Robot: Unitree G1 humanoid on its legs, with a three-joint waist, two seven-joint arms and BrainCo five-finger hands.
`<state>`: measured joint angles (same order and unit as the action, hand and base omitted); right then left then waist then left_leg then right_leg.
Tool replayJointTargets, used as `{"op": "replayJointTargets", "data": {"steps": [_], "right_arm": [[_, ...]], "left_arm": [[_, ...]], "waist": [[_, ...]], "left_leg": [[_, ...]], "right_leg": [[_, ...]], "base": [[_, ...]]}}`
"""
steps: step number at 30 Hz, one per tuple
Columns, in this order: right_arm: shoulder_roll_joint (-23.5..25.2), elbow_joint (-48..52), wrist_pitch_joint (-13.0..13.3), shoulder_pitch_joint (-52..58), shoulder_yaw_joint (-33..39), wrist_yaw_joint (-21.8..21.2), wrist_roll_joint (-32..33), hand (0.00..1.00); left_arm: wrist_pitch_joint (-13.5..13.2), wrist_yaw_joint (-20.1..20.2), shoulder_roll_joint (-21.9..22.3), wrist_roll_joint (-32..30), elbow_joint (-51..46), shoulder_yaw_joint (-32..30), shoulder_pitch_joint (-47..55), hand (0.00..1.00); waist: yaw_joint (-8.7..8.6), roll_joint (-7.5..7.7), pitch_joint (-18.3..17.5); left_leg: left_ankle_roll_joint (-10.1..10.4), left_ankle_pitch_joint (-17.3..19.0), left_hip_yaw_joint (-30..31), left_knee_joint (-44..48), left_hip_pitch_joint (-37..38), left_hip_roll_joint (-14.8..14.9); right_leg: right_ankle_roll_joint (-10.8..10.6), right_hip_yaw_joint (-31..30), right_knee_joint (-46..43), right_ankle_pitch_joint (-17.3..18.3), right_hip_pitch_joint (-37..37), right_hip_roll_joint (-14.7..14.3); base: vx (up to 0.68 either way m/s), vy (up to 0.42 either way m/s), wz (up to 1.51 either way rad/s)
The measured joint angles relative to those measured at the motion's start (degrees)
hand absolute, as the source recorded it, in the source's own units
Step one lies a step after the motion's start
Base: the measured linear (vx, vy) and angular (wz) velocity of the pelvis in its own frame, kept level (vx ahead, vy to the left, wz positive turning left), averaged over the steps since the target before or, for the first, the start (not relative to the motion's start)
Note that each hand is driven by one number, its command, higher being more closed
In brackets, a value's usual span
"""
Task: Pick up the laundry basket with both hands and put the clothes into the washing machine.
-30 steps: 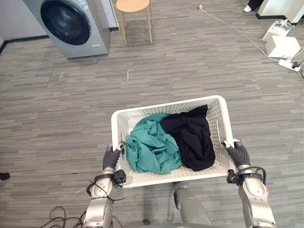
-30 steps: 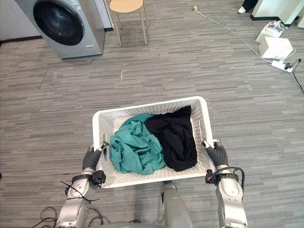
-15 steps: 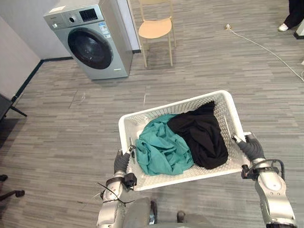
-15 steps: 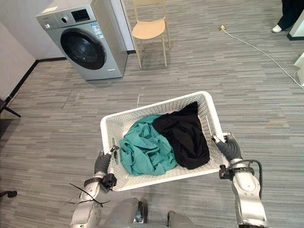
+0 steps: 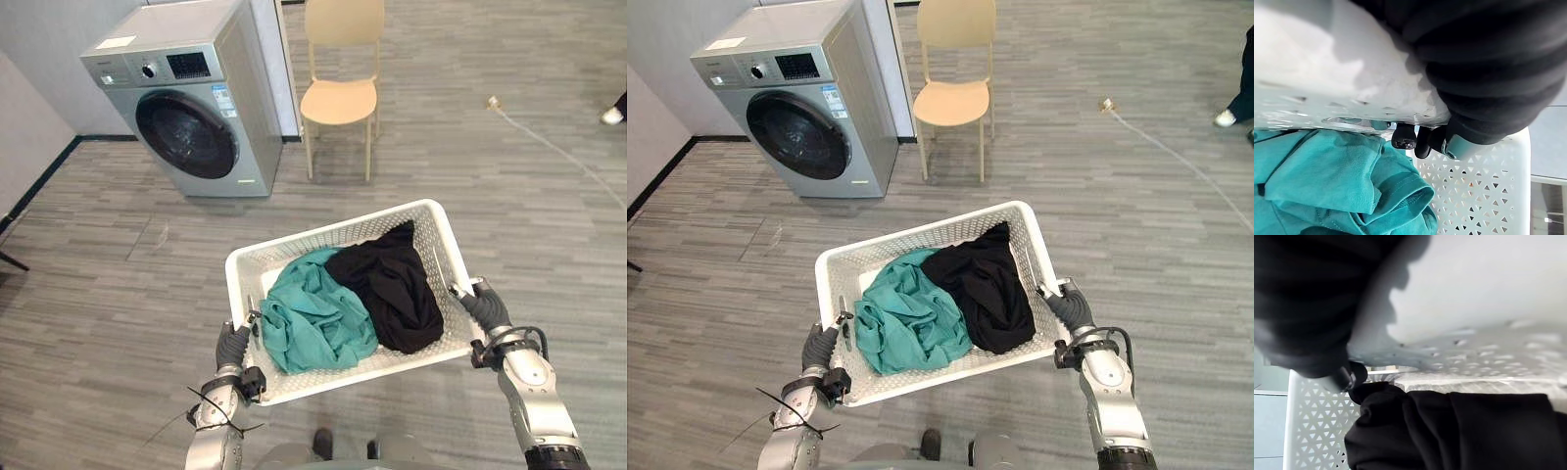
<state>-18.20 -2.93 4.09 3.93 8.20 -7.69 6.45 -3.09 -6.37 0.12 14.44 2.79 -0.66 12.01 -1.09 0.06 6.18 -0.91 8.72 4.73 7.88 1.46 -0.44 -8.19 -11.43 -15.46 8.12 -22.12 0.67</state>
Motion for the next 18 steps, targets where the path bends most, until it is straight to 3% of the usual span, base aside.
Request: {"op": "replayJointTargets", "data": {"steps": [1, 3, 4, 5, 6, 7, 8, 10, 11, 12, 13, 14, 15, 17, 18], "right_arm": [[-0.5, -0.1, -0.1, 0.2, 0.2, 0.0, 0.1, 1.00], [-1.3, -0.1, -0.7, 0.6, 1.7, -0.2, 0.1, 1.00], [-1.6, 0.2, -0.8, 1.1, 1.9, -0.4, 0.1, 1.00], [-1.7, 0.5, -0.8, 1.5, 2.0, -0.4, 0.2, 1.00], [-1.6, 1.4, -0.8, 2.6, 2.5, -0.4, 0.5, 1.00], [-1.8, 2.1, -0.9, 3.0, 2.5, -0.6, 0.7, 1.00], [-2.8, 2.9, -1.1, 3.3, 2.1, -1.3, 0.7, 1.00], [-3.5, 3.4, -1.3, 3.4, 1.6, -1.8, 0.7, 1.00], [-3.5, 3.7, -1.3, 3.2, 1.3, -1.7, 0.7, 1.00], [-3.6, 4.3, -1.3, 3.1, 1.3, -1.7, 0.7, 1.00], [-3.7, 4.5, -1.3, 2.7, 1.3, -1.7, 0.8, 1.00], [-3.7, 4.4, -1.5, 2.5, 1.4, -1.5, 0.9, 1.00], [-3.8, 4.3, -1.5, 2.5, 1.3, -1.4, 0.9, 1.00], [-3.8, 3.4, -1.7, 2.5, 1.4, -1.4, 0.9, 1.00], [-4.3, 2.7, -1.9, 2.8, 1.4, -1.3, 0.9, 1.00]], "left_arm": [[0.2, 0.0, -0.2, 0.1, 0.6, 0.3, -0.2, 1.00], [0.5, 0.3, 1.8, -0.1, 0.8, 0.8, -0.2, 1.00], [0.6, 0.5, 2.0, -0.3, 1.1, 0.8, -0.2, 1.00], [0.6, 0.6, 2.2, -0.3, 1.3, 0.9, -0.2, 1.00], [0.6, 1.2, 3.0, -0.4, 1.3, 0.9, -0.1, 1.00], [0.6, 1.2, 3.0, -0.4, 1.3, 0.9, 0.2, 1.00], [0.6, 1.2, 3.3, -0.1, 1.3, 0.8, 1.4, 1.00], [0.5, 1.3, 3.4, 0.7, 1.2, 0.7, 2.4, 1.00], [0.4, 1.4, 3.9, 0.7, 0.9, 0.3, 2.5, 1.00], [0.3, 1.4, 3.9, 0.7, 0.4, 0.2, 2.5, 1.00], [0.3, 1.4, 3.9, 0.7, -0.2, 0.2, 2.6, 1.00], [0.3, 1.5, 3.9, 0.7, -0.5, 0.2, 2.5, 1.00], [0.4, 1.6, 3.9, 0.7, -0.5, 0.2, 2.6, 1.00], [0.6, 1.9, 3.9, 0.6, -0.5, 0.5, 2.7, 1.00], [0.9, 1.8, 3.9, 0.6, 0.0, 1.1, 3.0, 1.00]], "waist": [[-0.66, 0.85, 0.8], [-0.99, -1.46, 1.6], [-1.47, -1.70, 1.6], [-1.50, -1.90, 1.6], [-1.55, -2.09, 1.8], [-1.42, -2.23, 2.1], [-0.52, -2.25, 2.6], [0.55, -2.78, 2.6], [1.29, -2.83, 2.5], [1.94, -2.78, 2.5], [1.94, -2.80, 2.5], [1.81, -3.16, 2.2], [1.68, -3.78, 1.9], [1.62, -4.24, 1.8], [1.67, -4.50, 1.8]], "left_leg": [[1.7, 3.4, 0.8, 0.5, 2.1, -0.4], [2.6, 6.3, 1.9, 5.8, 2.4, 2.2], [3.1, 6.0, 1.4, 12.1, 0.4, 2.4], [5.3, 5.6, 1.1, 16.3, -1.0, 2.3], [10.2, 3.3, 0.7, 27.8, -5.2, 2.5], [12.5, 0.6, 0.7, 33.7, -7.7, 2.7], [13.5, 0.4, 0.1, 44.4, -11.4, 3.6], [12.0, 1.4, -2.2, 49.9, -15.3, 3.7], [10.0, 2.6, -4.2, 46.7, -17.7, 3.8], [9.3, 3.0, -5.1, 41.4, -19.1, 3.7], [9.3, 3.0, -4.8, 33.4, -20.2, 3.4], [9.4, 2.6, -3.3, 19.7, -20.3, 3.3], [11.4, 0.9, -1.1, 5.9, -20.1, 3.5], [12.7, -0.4, 1.5, -0.2, -20.6, 3.4], [10.9, -3.0, 1.0, -0.9, -20.4, 3.0]], "right_leg": [[0.3, 0.8, -0.8, -9.2, 0.8, 0.8], [4.5, 2.8, -6.9, -4.2, 0.9, -1.4], [6.6, 4.0, -9.4, -2.4, 1.5, -1.2], [7.1, 4.6, -10.1, -1.2, 2.3, -1.2], [8.2, 6.0, -11.0, 1.1, 4.4, -1.0], [9.2, 6.3, -11.3, 2.1, 5.9, -1.1], [11.0, 6.4, -11.1, 4.2, 9.1, -1.9], [12.5, 6.1, -9.5, 5.8, 13.6, -1.9], [12.8, 5.7, -8.3, 6.5, 15.5, -1.4], [12.4, 5.3, -7.9, 6.6, 16.0, -0.9], [12.3, 5.1, -7.6, 6.9, 16.3, -0.4], [12.3, 5.1, -6.3, 7.0, 17.1, -0.1], [12.2, 5.2, -4.4, 7.0, 18.3, -0.3], [10.3, 5.1, -2.3, 8.0, 21.4, -0.7], [8.8, 5.0, -1.1, 8.9, 24.9, -0.6]], "base": [[0.31, -0.223, 0.52], [0.40, -0.250, 0.41], [0.40, -0.237, 0.40], [0.39, -0.239, 0.51], [0.39, -0.237, 0.44], [0.46, -0.243, 0.33], [0.37, -0.162, -0.01], [0.36, -0.079, -0.17], [0.34, -0.039, -0.21], [0.34, -0.007, -0.20], [0.38, 0.018, -0.10], [0.48, 0.043, 0.04], [0.43, 0.055, 0.10], [0.45, 0.108, 0.04], [0.58, 0.216, -0.11]]}}
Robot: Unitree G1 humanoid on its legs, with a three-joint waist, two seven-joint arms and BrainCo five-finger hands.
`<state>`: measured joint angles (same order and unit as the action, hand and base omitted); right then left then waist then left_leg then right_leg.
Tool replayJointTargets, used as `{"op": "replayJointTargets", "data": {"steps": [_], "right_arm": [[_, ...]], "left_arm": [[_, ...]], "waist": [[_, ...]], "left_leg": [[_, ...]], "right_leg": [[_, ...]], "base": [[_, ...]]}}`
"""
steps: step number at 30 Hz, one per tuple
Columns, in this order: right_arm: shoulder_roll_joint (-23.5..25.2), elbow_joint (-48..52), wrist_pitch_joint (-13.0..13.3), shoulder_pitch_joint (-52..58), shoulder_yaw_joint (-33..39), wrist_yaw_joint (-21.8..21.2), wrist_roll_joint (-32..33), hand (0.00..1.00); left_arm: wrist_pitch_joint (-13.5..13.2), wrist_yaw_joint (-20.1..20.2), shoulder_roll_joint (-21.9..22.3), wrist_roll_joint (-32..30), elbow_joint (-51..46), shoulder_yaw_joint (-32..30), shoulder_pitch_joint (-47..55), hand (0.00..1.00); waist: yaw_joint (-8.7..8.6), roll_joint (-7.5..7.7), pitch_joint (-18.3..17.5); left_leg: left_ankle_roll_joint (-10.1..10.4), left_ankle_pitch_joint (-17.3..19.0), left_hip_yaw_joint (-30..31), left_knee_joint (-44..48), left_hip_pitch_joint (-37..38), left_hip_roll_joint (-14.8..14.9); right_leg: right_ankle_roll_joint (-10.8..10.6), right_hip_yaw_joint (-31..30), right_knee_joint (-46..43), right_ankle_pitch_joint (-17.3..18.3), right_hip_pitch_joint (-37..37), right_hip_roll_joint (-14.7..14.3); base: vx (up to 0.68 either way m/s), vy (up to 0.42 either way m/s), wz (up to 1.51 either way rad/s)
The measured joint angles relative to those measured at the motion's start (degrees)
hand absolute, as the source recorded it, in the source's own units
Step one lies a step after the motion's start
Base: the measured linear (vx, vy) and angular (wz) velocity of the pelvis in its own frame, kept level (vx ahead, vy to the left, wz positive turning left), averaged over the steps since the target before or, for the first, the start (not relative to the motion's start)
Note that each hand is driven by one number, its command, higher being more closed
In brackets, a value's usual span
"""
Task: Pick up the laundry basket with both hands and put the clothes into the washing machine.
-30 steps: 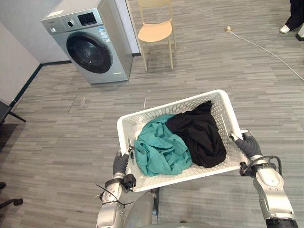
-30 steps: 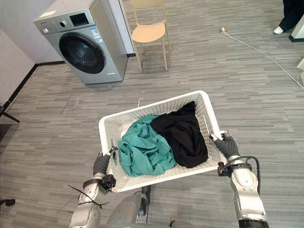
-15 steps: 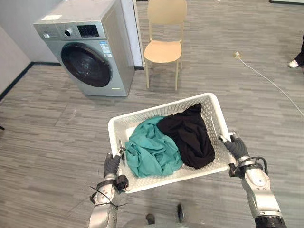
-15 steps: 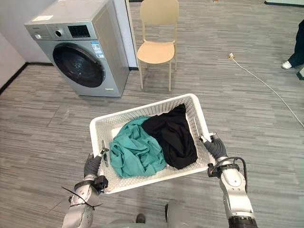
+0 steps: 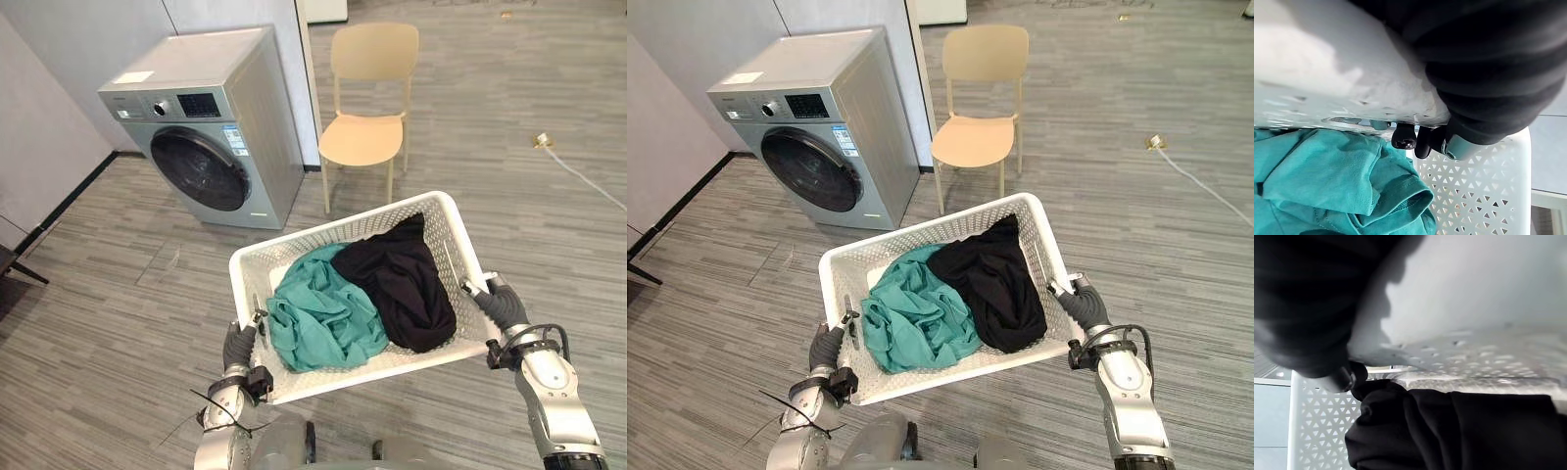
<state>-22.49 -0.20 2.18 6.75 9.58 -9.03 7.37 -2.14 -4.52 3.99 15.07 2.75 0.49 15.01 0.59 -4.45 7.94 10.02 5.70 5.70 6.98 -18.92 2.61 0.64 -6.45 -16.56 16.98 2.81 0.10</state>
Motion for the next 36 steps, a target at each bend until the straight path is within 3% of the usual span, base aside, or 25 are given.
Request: {"op": "replayJointTargets", "data": {"steps": [2, 3, 4, 5, 7, 8, 9, 10, 11, 12, 14, 16, 17, 18, 19, 21, 22, 25, 26, 28, 29, 32, 33, 35, 36], "right_arm": [[-0.7, 0.4, -0.2, 0.7, 0.1, 0.0, -0.1, 1.00], [-0.6, 0.9, -0.2, 0.7, 0.2, 0.0, -0.1, 1.00], [0.4, 1.0, -0.1, 0.7, 0.4, 0.0, -0.2, 1.00], [0.4, 1.0, -0.1, 0.7, 0.8, 0.0, -0.2, 1.00], [0.8, 0.7, -0.6, -0.1, 1.8, 0.1, -0.8, 1.00], [1.3, 0.5, -0.7, -0.2, 1.8, 0.1, -1.0, 1.00], [2.0, -0.2, -0.8, -0.5, 1.2, 0.1, -1.2, 1.00], [2.5, -1.4, -0.7, -1.3, 0.3, 0.2, -1.2, 1.00], [2.8, -1.8, -0.7, -1.8, -0.3, 0.2, -1.2, 1.00], [3.3, -1.8, -0.3, -1.8, -0.9, 0.2, -1.2, 1.00], [4.1, -1.7, 0.2, -1.9, -0.9, 0.3, -1.2, 1.00], [4.1, -1.7, 0.2, -1.8, -0.8, 0.3, -1.1, 1.00], [4.2, -1.8, 0.1, -1.6, -0.5, 0.4, -1.2, 1.00], [4.1, -1.8, 0.1, -0.9, 0.0, 0.6, -1.2, 1.00], [4.1, -1.8, 0.1, -0.8, 0.8, 0.6, -1.2, 1.00], [5.2, -1.7, -0.2, 0.6, 4.0, 0.9, -1.2, 1.00], [5.1, -1.5, -0.2, 1.0, 4.4, 0.8, -1.2, 1.00], [4.7, 1.8, 0.0, 3.4, 5.3, 0.7, -1.2, 1.00], [4.1, 1.8, -0.2, 3.4, 5.2, 0.5, -1.1, 1.00], [3.8, 1.8, -0.3, 3.9, 5.1, 0.2, -1.1, 1.00], [3.4, 1.8, -0.3, 4.0, 5.0, 0.2, -1.2, 1.00], [2.5, 1.8, -0.4, 3.9, 5.2, 0.4, -1.1, 1.00], [2.2, 1.8, -0.6, 3.9, 5.2, 0.4, -1.1, 1.00], [1.8, 1.5, -0.6, 3.7, 5.1, 0.5, -1.1, 1.00], [1.8, 1.3, -0.6, 3.4, 5.1, 0.6, -1.1, 1.00]], "left_arm": [[0.2, 0.0, 0.0, 0.0, 0.0, 0.8, 0.7, 1.00], [-0.3, -0.1, 0.0, 0.2, -0.2, 0.9, 0.8, 1.00], [-0.4, -0.2, -0.2, 0.1, -0.1, 0.4, 0.1, 1.00], [-0.4, -0.1, -0.3, 0.1, -0.1, 0.6, -0.1, 1.00], [-0.3, 0.0, -0.6, 0.1, 0.0, 1.3, -1.2, 1.00], [-0.2, -0.1, -1.2, 0.1, 0.1, 1.4, -1.5, 1.00], [-0.1, -0.7, -1.7, 0.1, 0.1, 1.2, -1.3, 1.00], [-0.1, -0.9, -2.2, 0.1, 0.1, 1.1, -1.1, 1.00], [-0.2, -1.0, -2.7, 0.1, 0.1, 1.1, -1.1, 1.00], [-0.5, -1.3, -3.6, 0.2, 0.1, 0.9, -1.2, 1.00], [-0.6, -1.6, -4.3, 0.3, 0.1, 0.6, -1.7, 1.00], [-0.6, -1.6, -4.5, 0.3, 0.6, 0.1, -2.3, 1.00], [-0.6, -1.5, -4.3, 0.3, 2.1, 0.2, -3.2, 1.00], [-0.5, -1.5, -4.4, 0.2, 2.8, 0.6, -3.8, 1.00], [-0.3, -1.3, -4.4, 0.2, 3.0, 1.0, -4.3, 1.00], [0.7, -0.4, -3.8, -0.1, 3.7, 2.4, -6.4, 1.00], [0.7, -0.2, -3.6, -0.1, 3.8, 2.6, -6.4, 1.00], [0.5, 0.5, -3.2, 0.1, 3.7, 2.9, -6.3, 1.00], [0.5, 0.6, -3.1, 0.1, 3.7, 2.9, -5.8, 1.00], [0.4, 0.8, -2.6, 0.1, 3.7, 3.0, -4.5, 1.00], [0.4, 0.8, -2.5, 0.1, 3.7, 3.0, -4.1, 1.00], [0.4, 1.2, -1.6, 0.1, 3.6, 3.0, -4.1, 1.00], [0.5, 1.4, -1.4, 0.1, 3.6, 3.0, -4.0, 1.00], [0.5, 1.5, -1.2, 0.1, 3.5, 2.9, -3.7, 1.00], [0.5, 1.5, -1.2, 0.1, 3.4, 2.9, -3.8, 1.00]], "waist": [[0.26, -0.83, -1.2], [0.68, -0.95, -2.2], [0.23, 1.17, -3.1], [-0.14, 1.72, -3.3], [-1.59, 2.73, -2.8], [-2.31, 2.79, -2.7], [-2.52, 2.79, -2.6], [-2.35, 2.40, -2.4], [-2.06, 2.11, -2.4], [-1.91, 1.92, -2.4], [-2.03, 1.96, -2.4], [-2.64, 2.20, -2.2], [-3.20, 2.26, -1.7], [-3.59, 2.28, -1.6], [-3.62, 1.54, -1.2], [-6.38, 1.61, -0.3], [-6.86, 1.60, -0.4], [-5.96, 1.47, -0.1], [-5.71, 1.31, 0.3], [-4.46, 1.18, 0.3], [-3.92, 1.18, 0.3], [-3.28, 1.42, 0.3], [-3.36, 1.41, 0.3], [-3.33, 0.48, -0.2], [-3.10, 0.55, -0.1]], "left_leg": [[-3.9, -5.9, -1.8, -1.0, 1.0, -0.6], [-6.1, -12.5, -3.1, 0.4, 1.1, -1.3], [-7.9, -11.7, -5.9, 1.9, 1.1, -4.7], [-9.1, -10.9, -6.6, 1.7, 1.1, -5.9], [-11.9, -9.0, -7.7, 1.2, 3.0, -8.7], [-12.7, -8.4, -7.4, 0.6, 4.4, -8.9], [-13.3, -7.5, -7.4, -0.3, 6.9, -8.9], [-13.7, -6.1, -7.8, -0.8, 10.0, -7.9], [-13.9, -5.0, -8.0, -1.1, 11.8, -7.0], [-13.4, -3.1, -8.2, -1.4, 13.7, -5.5], [-13.2, -2.0, -8.1, -3.0, 15.4, -3.9], [-13.0, -0.8, -8.0, -5.3, 17.3, -3.4], [-12.7, -0.5, -7.6, -7.3, 19.6, -3.4], [-12.0, 0.6, -7.0, -8.0, 21.2, -3.4], [-11.7, 1.4, -6.6, -7.4, 21.5, -2.7], [-10.1, 1.5, -4.5, 1.8, 19.7, -3.9], [-9.4, 1.1, -4.5, 4.3, 19.4, -4.4], [-4.0, 0.1, -6.6, 31.4, 10.5, -3.5], [-3.8, 0.1, -7.4, 41.6, 6.5, -2.2], [-3.5, 1.5, -9.5, 46.8, 4.3, -0.5], [-4.8, 2.6, -10.8, 45.8, 2.5, 0.5], [-5.0, 3.7, -10.6, 33.5, -1.8, 0.4], [-4.7, 3.4, -9.9, 22.5, -1.9, 0.4], [-1.2, 0.9, -6.1, 1.8, -1.0, 1.4], [-0.2, 0.4, -4.4, -0.8, -2.5, 1.9]], "right_leg": [[-3.3, -1.7, 0.1, 2.0, 3.3, 0.3], [-4.8, -3.5, -1.4, 4.4, 3.6, 1.3], [-6.5, -5.0, -4.9, 6.1, 2.2, 4.9], [-7.1, -5.7, -7.9, 6.0, 0.6, 5.8], [-15.0, -7.8, -23.5, 2.1, -6.3, 7.0], [-16.0, -8.6, -28.8, 0.1, -8.9, 7.0], [-14.7, -8.4, -33.5, 0.7, -11.2, 6.4], [-11.5, -7.5, -35.6, 2.2, -13.3, 5.5], [-9.8, -6.4, -35.2, 3.1, -15.1, 4.6], [-8.1, -4.9, -32.2, 4.1, -17.8, 2.6], [-7.5, -4.4, -22.8, 3.9, -22.0, -0.2], [-6.8, -3.9, -9.3, -1.5, -25.1, -1.7], [-6.7, -4.0, -3.9, -9.9, -26.2, -1.8], [-6.5, -4.2, -3.0, -15.1, -25.7, -1.9], [-4.9, -4.1, -3.5, -14.3, -24.9, -2.5], [-0.4, 0.0, -10.7, -9.8, -24.1, 0.3], [0.2, 0.4, -11.6, -8.9, -23.2, 1.0], [2.4, 1.2, -10.3, -4.0, -16.7, 1.6], [3.3, 0.9, -10.1, -2.2, -13.9, 1.1], [3.9, -0.2, -9.6, -0.5, -10.4, 1.0], [4.5, -1.3, -9.2, 0.3, -9.2, 1.2], [4.6, -3.2, -9.2, 2.1, -8.8, 3.2], [4.5, -3.5, -8.0, 2.2, -7.8, 4.2], [3.8, -3.8, -5.1, 2.4, -5.3, 4.0], [1.2, -4.7, -3.5, 3.9, -2.4, 3.9]], "base": [[0.53, 0.259, -0.44], [0.53, 0.293, -0.62], [0.52, 0.280, -0.50], [0.51, 0.258, -0.19], [0.53, 0.249, -0.01], [0.44, 0.176, 0.02], [0.41, 0.158, -0.20], [0.37, 0.133, -0.38], [0.41, 0.119, -0.47], [0.31, 0.045, -0.34], [0.28, -0.051, -0.18], [0.28, -0.099, -0.05], [0.34, -0.125, 0.10], [0.38, -0.137, 0.08], [0.40, -0.131, 0.36], [0.37, -0.142, 0.82], [0.34, -0.146, 0.80], [0.35, -0.131, 0.23], [0.22, -0.072, -0.04], [0.31, -0.032, -0.34], [0.28, 0.029, -0.53], [0.35, 0.114, -0.32], [0.30, 0.118, -0.11], [0.44, 0.205, -0.02], [0.48, 0.263, -0.02]]}}
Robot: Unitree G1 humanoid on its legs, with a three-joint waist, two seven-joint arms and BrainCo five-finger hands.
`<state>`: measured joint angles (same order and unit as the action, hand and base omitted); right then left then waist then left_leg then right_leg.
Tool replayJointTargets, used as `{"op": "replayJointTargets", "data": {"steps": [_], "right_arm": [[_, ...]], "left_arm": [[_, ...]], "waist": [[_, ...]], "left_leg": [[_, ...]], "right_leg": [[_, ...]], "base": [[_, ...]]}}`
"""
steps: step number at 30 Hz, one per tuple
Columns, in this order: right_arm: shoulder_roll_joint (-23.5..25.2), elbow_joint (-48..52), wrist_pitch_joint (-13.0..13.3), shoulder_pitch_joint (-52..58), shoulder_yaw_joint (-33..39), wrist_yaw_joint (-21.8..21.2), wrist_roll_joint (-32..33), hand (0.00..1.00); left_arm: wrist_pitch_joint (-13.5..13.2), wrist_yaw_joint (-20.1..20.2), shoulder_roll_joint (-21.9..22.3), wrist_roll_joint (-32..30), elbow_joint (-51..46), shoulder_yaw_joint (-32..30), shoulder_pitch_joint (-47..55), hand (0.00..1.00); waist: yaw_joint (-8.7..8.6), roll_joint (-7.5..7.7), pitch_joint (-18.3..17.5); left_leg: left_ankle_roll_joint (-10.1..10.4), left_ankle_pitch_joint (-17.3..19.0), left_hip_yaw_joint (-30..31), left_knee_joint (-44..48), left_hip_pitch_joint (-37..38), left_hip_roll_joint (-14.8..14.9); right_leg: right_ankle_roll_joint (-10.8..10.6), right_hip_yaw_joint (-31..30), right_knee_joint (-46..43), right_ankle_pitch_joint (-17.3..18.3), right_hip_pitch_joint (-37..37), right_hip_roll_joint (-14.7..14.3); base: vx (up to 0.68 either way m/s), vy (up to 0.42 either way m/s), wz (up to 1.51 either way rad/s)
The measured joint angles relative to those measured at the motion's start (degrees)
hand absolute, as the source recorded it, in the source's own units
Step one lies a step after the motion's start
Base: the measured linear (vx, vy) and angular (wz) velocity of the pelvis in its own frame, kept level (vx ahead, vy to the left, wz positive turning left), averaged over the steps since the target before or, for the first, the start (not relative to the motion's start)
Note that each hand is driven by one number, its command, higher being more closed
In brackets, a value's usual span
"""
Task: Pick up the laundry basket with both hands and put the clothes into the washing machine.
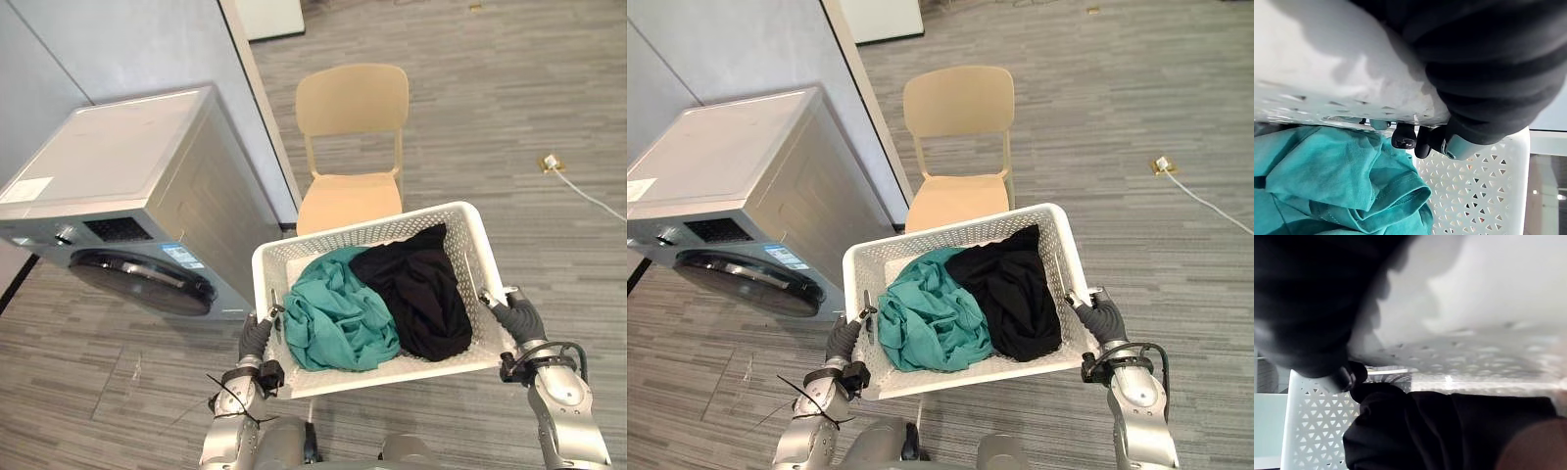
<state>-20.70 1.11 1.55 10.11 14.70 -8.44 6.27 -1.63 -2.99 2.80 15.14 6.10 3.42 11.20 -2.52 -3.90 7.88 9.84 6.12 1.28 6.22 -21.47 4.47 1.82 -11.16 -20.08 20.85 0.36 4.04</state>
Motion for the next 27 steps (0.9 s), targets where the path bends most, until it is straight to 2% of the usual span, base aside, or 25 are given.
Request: {"op": "replayJointTargets", "data": {"steps": [1, 2, 3, 4, 5, 6, 7, 8, 10, 11, 12, 14, 15, 16, 17, 18, 19, 20, 21, 22, 23, 26, 27], "right_arm": [[-0.2, -0.4, 0.0, -0.3, 0.0, 0.0, 0.0, 1.00], [-0.6, -0.7, 0.1, -0.4, 0.0, 0.0, -0.1, 1.00], [-0.4, -0.7, 0.2, -0.7, -0.2, 0.0, -0.1, 1.00], [-0.2, -0.7, 0.4, -0.8, -0.5, 0.0, -0.1, 1.00], [0.5, -1.0, 0.5, -1.1, -0.7, 0.1, -0.1, 1.00], [0.7, -1.5, 0.6, -2.1, -0.7, 0.5, 0.0, 1.00], [1.1, -2.2, 0.2, -3.1, -0.5, 0.7, -0.1, 1.00], [1.5, -2.5, -0.1, -3.5, -0.5, 0.7, -0.1, 1.00], [2.9, -2.7, -0.5, -3.6, -0.9, 0.7, -0.2, 1.00], [3.4, -3.1, -0.5, -4.4, -2.5, 0.6, -0.5, 1.00], [3.5, -3.4, -0.5, -5.7, -3.7, 0.6, -0.9, 1.00], [3.8, -4.6, 0.3, -7.1, -4.5, 1.0, -1.2, 1.00], [3.5, -4.8, 1.5, -7.3, -4.4, 1.3, -1.1, 1.00], [4.2, -5.2, 2.1, -8.0, -4.4, 1.8, -1.0, 1.00], [4.3, -5.4, 2.1, -8.1, -4.4, 2.1, -0.8, 1.00], [4.1, -6.1, 2.1, -8.2, -3.9, 2.2, -0.6, 1.00], [3.9, -7.1, 1.9, -7.8, -3.5, 2.4, -0.6, 1.00], [3.8, -7.9, 1.8, -6.1, -3.0, 2.9, -0.3, 1.00], [3.6, -8.2, 1.8, -5.3, -2.5, 2.9, -0.1, 1.00], [1.7, -9.0, 1.5, -5.0, -0.9, 3.1, -0.1, 1.00], [0.0, -9.0, 1.1, -4.9, 0.1, 3.1, -0.1, 1.00], [-0.7, -9.0, 0.6, -6.0, 0.7, 3.0, -0.1, 1.00], [-1.3, -9.0, 0.6, -6.8, 1.1, 2.7, -0.1, 1.00]], "left_arm": [[0.0, 0.0, 0.1, 0.0, 0.0, 0.0, 0.2, 1.00], [0.0, -0.2, 0.4, 0.0, -0.1, 0.4, 0.3, 1.00], [-0.1, -0.4, 0.0, 0.0, -0.1, 0.4, 0.2, 1.00], [-0.3, -0.7, -0.1, 0.1, -0.1, 0.4, 0.2, 1.00], [-0.4, -0.9, -1.0, 0.1, -0.3, 0.4, -0.6, 1.00], [-0.3, -0.9, -1.7, 0.1, -0.7, 0.6, -1.7, 1.00], [-0.2, -0.9, -2.2, 0.1, -0.8, 0.7, -2.5, 1.00], [-0.1, -1.0, -2.4, 0.1, -0.8, 0.8, -2.7, 1.00], [0.0, -1.2, -3.9, 0.0, -1.0, 0.9, -2.8, 1.00], [0.0, -1.6, -4.6, 0.0, -1.1, 0.1, -2.4, 1.00], [-0.1, -2.2, -4.6, 0.0, -1.2, -1.0, -2.4, 1.00], [-0.6, -2.3, -5.3, 0.0, -1.3, -1.6, -3.0, 1.00], [-1.9, -2.3, -5.9, 0.1, -1.2, -1.2, -3.8, 1.00], [-2.0, -2.5, -6.7, 0.1, -0.5, -1.2, -5.3, 1.00], [-2.0, -2.5, -7.0, 0.1, 0.1, -1.2, -6.1, 1.00], [-1.9, -2.5, -7.4, 0.1, 2.3, -0.6, -7.9, 1.00], [-1.8, -2.6, -7.4, 0.1, 3.9, -0.1, -8.8, 1.00], [-1.4, -2.5, -7.7, 0.0, 5.3, 1.3, -9.1, 1.00], [-1.2, -2.3, -7.6, 0.0, 6.0, 1.8, -9.4, 1.00], [-0.8, -2.4, -5.3, -0.1, 8.0, 2.9, -10.2, 1.00], [-0.6, -2.3, -3.8, -0.1, 8.0, 3.7, -10.3, 1.00], [-0.6, -2.4, -3.6, -0.2, 9.1, 3.6, -12.9, 1.00], [-0.6, -2.4, -3.6, -0.1, 10.4, 3.5, -14.8, 1.00]], "waist": [[0.22, -0.15, 0.0], [0.23, -0.52, -0.2], [0.69, -0.39, -0.6], [0.78, -0.66, -1.8], [0.21, 1.03, -2.9], [0.09, 1.78, -2.9], [0.10, 1.91, -2.9], [0.06, 1.89, -2.9], [0.32, 1.75, -2.9], [0.66, 1.88, -2.9], [0.81, 1.71, -2.8], [0.93, 1.22, -2.9], [0.84, 0.11, -3.4], [0.44, 1.55, -3.2], [0.27, 2.11, -2.9], [-0.11, 2.19, -2.2], [-0.51, 2.38, -1.6], [-2.41, 3.71, -1.2], [-3.40, 4.31, -0.6], [-4.06, 2.21, 0.8], [-4.16, -0.34, 1.1], [-4.42, -1.62, 1.6], [-4.43, -0.97, 3.1]], "left_leg": [[-0.1, -0.2, 0.0, -0.1, -0.6, 0.4], [-1.4, -1.1, -0.9, -0.1, -0.7, 0.6], [-3.7, -8.2, -2.0, 1.0, -0.7, 0.5], [-4.6, -13.0, -3.3, 1.9, -0.9, 0.2], [-6.7, -14.8, -5.8, 4.8, -2.6, -2.3], [-8.8, -13.0, -8.1, 5.9, -3.5, -3.9], [-10.6, -11.8, -9.9, 6.5, -3.6, -4.9], [-11.3, -11.3, -10.4, 6.5, -3.2, -5.2], [-13.2, -9.9, -11.3, 4.7, 0.5, -4.8], [-13.3, -9.8, -12.8, 2.5, 4.2, -4.1], [-13.4, -9.7, -14.1, 1.5, 6.5, -3.4], [-13.2, -9.1, -15.1, -0.5, 10.0, -1.7], [-11.1, -4.7, -14.4, -3.2, 11.8, 0.4], [-11.0, -4.8, -14.7, -3.7, 11.9, 0.2], [-11.3, -4.5, -14.7, -4.1, 12.1, 0.2], [-11.0, -4.3, -14.4, -4.8, 12.9, 0.4], [-10.0, -4.6, -14.5, -5.1, 13.9, 0.1], [-8.6, -3.7, -12.5, -4.3, 15.2, -1.7], [-8.0, -3.2, -11.0, -4.0, 16.3, -2.9], [-7.3, -3.3, -9.0, -3.9, 16.8, -2.0], [-6.5, -3.6, -8.1, -4.1, 15.6, -1.1], [-1.9, -7.5, -7.7, -6.0, 13.1, -0.1], [-2.0, -8.3, -7.7, -6.2, 12.7, 0.4]], "right_leg": [[-1.1, -0.3, 0.7, 0.6, 1.7, 0.0], [-3.2, -1.1, 1.5, 1.8, 4.6, 0.3], [-4.9, -3.5, 1.5, 2.7, 6.2, 1.3], [-5.5, -5.3, 1.3, 2.7, 6.2, 2.3], [-8.2, -7.6, 0.9, 1.7, 5.5, 5.1], [-12.3, -10.0, -0.3, -1.2, 3.6, 7.2], [-14.8, -12.6, -2.0, -5.3, 2.0, 7.9], [-16.2, -13.7, -3.5, -8.1, 1.2, 7.8], [-17.6, -17.7, -12.2, -15.8, -2.1, 4.7], [-17.4, -19.3, -17.2, -15.0, -4.7, 3.1], [-17.5, -19.4, -19.0, -13.9, -7.1, 2.8], [-16.9, -17.5, -18.6, -11.6, -11.9, 1.6], [-17.1, -13.4, -14.4, -9.8, -16.9, -0.1], [-16.8, -12.8, -10.6, -9.6, -19.6, 0.1], [-16.7, -12.2, -7.6, -9.7, -21.4, -0.1], [-15.9, -11.3, -0.8, -10.8, -23.5, -1.4], [-15.9, -11.8, 6.0, -13.9, -22.8, -2.2], [-12.3, -12.5, 9.6, -17.8, -21.8, -1.4], [-10.3, -12.3, 7.7, -21.3, -21.4, -0.9], [-9.5, -8.8, 4.4, -19.1, -21.3, -1.3], [-8.8, -6.7, 3.7, -18.5, -22.1, -1.8], [-8.2, -3.7, 2.3, -18.2, -24.8, -2.0], [-8.0, -2.5, 2.1, -18.1, -24.9, -2.1]], "base": [[0.50, 0.324, -0.13], [0.53, 0.382, -0.38], [0.54, 0.397, -0.51], [0.57, 0.406, -0.44], [0.68, 0.460, -0.30], [0.78, 0.518, -0.26], [0.64, 0.426, -0.27], [0.41, 0.269, -0.24], [0.42, 0.245, -0.38], [0.40, 0.225, -0.75], [0.29, 0.171, -0.88], [0.20, 0.078, -0.70], [0.19, -0.054, -0.41], [0.16, -0.063, -0.26], [0.12, -0.178, -0.03], [0.08, -0.158, 0.07], [0.16, -0.266, 0.62], [0.10, -0.145, 0.95], [0.22, -0.238, 1.23], [0.24, -0.182, 0.98], [0.28, -0.215, 0.81], [0.12, -0.155, 0.53], [0.02, -0.102, 0.49]]}}
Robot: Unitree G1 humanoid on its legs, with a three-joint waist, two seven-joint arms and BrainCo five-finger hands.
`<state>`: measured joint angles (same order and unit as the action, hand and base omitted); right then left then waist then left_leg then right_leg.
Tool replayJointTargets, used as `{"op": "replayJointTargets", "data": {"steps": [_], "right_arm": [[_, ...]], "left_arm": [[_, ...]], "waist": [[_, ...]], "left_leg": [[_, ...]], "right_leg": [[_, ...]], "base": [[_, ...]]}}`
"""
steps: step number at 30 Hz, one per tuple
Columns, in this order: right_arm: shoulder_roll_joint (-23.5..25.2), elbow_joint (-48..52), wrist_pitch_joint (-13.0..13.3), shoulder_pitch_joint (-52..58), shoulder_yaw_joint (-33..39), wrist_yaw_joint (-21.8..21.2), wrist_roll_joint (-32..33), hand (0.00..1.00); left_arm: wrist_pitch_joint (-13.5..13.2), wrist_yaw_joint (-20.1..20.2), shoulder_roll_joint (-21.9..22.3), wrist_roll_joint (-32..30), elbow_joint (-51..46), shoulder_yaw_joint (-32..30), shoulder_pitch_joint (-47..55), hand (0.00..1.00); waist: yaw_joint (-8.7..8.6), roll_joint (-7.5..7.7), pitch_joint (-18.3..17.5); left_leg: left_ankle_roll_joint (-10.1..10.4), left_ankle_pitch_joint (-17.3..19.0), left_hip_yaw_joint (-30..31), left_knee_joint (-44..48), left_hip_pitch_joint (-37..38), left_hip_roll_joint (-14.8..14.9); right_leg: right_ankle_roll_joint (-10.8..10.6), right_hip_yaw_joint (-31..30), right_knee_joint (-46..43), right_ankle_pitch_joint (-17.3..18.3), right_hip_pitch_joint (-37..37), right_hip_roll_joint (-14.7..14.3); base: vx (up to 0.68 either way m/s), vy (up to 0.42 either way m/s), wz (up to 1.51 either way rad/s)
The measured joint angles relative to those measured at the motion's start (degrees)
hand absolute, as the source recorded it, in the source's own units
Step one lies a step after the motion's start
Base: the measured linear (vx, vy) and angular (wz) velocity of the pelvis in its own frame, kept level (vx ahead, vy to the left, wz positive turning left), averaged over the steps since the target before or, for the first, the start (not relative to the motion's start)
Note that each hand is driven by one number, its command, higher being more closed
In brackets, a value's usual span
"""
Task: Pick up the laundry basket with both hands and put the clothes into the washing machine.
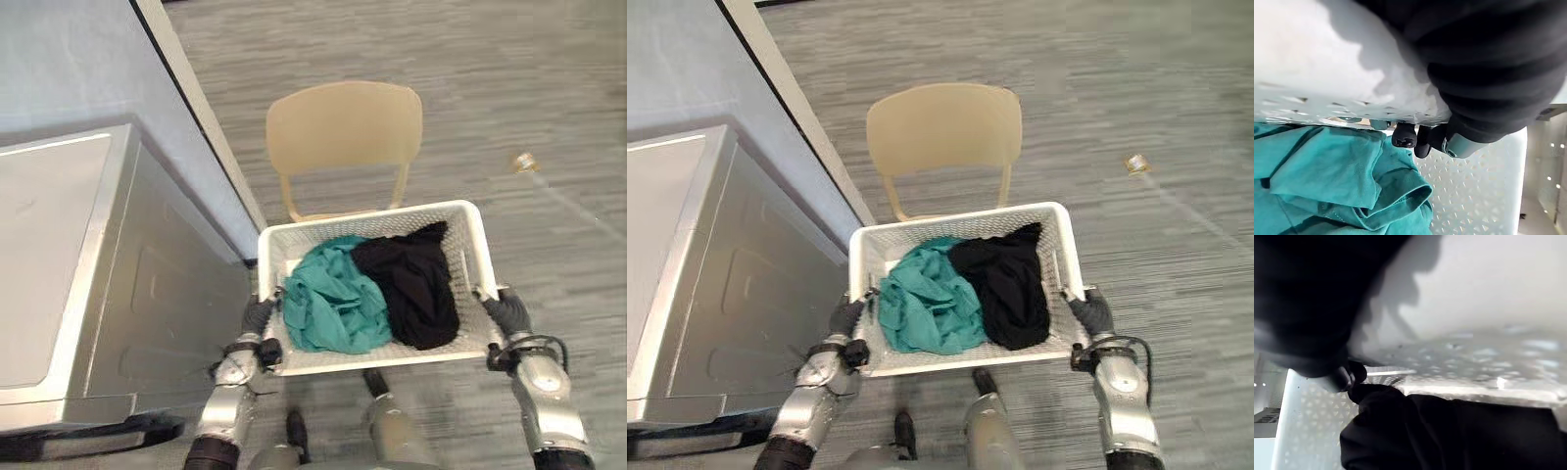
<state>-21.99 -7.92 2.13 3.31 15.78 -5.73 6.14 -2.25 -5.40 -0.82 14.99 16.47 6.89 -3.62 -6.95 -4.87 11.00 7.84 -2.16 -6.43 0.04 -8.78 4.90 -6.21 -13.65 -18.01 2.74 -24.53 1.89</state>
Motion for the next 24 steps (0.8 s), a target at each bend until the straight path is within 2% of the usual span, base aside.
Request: {"op": "replayJointTargets", "data": {"steps": [4, 6, 12, 16, 19, 22, 23, 24], "right_arm": [[-2.9, -1.2, 0.1, -7.2, -0.7, -0.3, 0.3, 1.00], [-4.9, -5.7, 0.0, -15.4, -3.2, 0.3, 0.6, 1.00], [-9.2, -16.5, 0.2, -29.5, -9.4, 4.1, 3.3, 1.00], [-10.4, -23.4, 0.3, -39.5, -11.3, 7.2, 5.8, 1.00], [-10.4, -24.8, 0.9, -42.9, -12.4, 8.7, 6.9, 1.00], [-10.8, -25.1, 1.1, -44.2, -12.9, 10.6, 7.3, 1.00], [-10.8, -25.3, 1.1, -44.4, -12.9, 11.3, 7.5, 0.00], [-10.8, -25.6, 1.1, -44.5, -13.0, 11.6, 7.9, 0.00]], "left_arm": [[-0.5, -0.9, -0.7, 0.2, 2.9, -1.7, -7.5, 1.00], [-0.5, -1.4, -2.5, 0.7, 7.4, -3.2, -14.4, 1.00], [-0.6, -3.8, -6.0, 2.5, 17.2, -3.5, -28.5, 1.00], [-1.5, -5.2, -8.3, 4.2, 24.2, -2.5, -39.5, 1.00], [-1.9, -5.3, -10.4, 4.6, 28.4, -1.9, -45.2, 1.00], [-2.0, -5.8, -11.8, 4.5, 32.8, -0.1, -50.5, 1.00], [-2.0, -5.8, -11.9, 4.5, 33.8, 0.1, -51.8, 0.00], [-2.0, -5.9, -12.1, 4.5, 33.8, 0.3, -52.4, 0.00]], "waist": [[-0.09, 0.74, 1.7], [-0.18, 1.76, 5.4], [-0.26, 1.43, 9.6], [0.20, 1.50, 12.4], [0.26, 1.51, 12.9], [1.27, 1.53, 12.9], [1.36, 1.54, 12.9], [1.37, 1.62, 13.0]], "left_leg": [[-0.1, -0.2, -0.2, -0.7, -5.8, 0.1], [-1.4, -1.3, -1.1, -2.7, -6.5, -0.1], [-1.7, -3.5, -1.6, -4.4, -10.4, -1.0], [-0.7, -4.9, -1.6, -5.3, -12.0, -1.2], [1.2, -6.4, -1.8, -5.4, -12.9, -1.7], [1.5, -6.5, -3.1, -5.4, -13.8, -1.7], [1.5, -6.5, -4.3, -5.4, -14.3, -1.6], [1.3, -6.3, -6.1, -5.4, -14.5, -1.4]], "right_leg": [[1.7, 1.0, -1.0, -0.1, -6.2, -0.4], [1.4, 0.1, -0.1, -1.5, -8.1, -0.6], [0.9, -0.8, 1.1, -3.7, -12.5, 0.1], [1.0, -0.6, 0.3, -3.9, -14.6, 0.4], [1.0, -0.6, -0.1, -3.9, -15.5, 1.1], [1.1, -0.8, -0.3, -4.0, -16.6, 1.1], [1.1, -0.8, -0.3, -4.0, -16.9, 1.2], [1.2, -0.5, -0.3, -4.1, -17.0, 1.3]], "base": [[-0.08, -0.044, 0.20], [-0.14, 0.008, -0.19], [-0.06, -0.005, -0.02], [0.02, -0.025, 0.10], [0.04, -0.041, 0.09], [0.03, -0.040, 0.02], [0.02, -0.026, 0.11], [0.01, -0.015, 0.11]]}}
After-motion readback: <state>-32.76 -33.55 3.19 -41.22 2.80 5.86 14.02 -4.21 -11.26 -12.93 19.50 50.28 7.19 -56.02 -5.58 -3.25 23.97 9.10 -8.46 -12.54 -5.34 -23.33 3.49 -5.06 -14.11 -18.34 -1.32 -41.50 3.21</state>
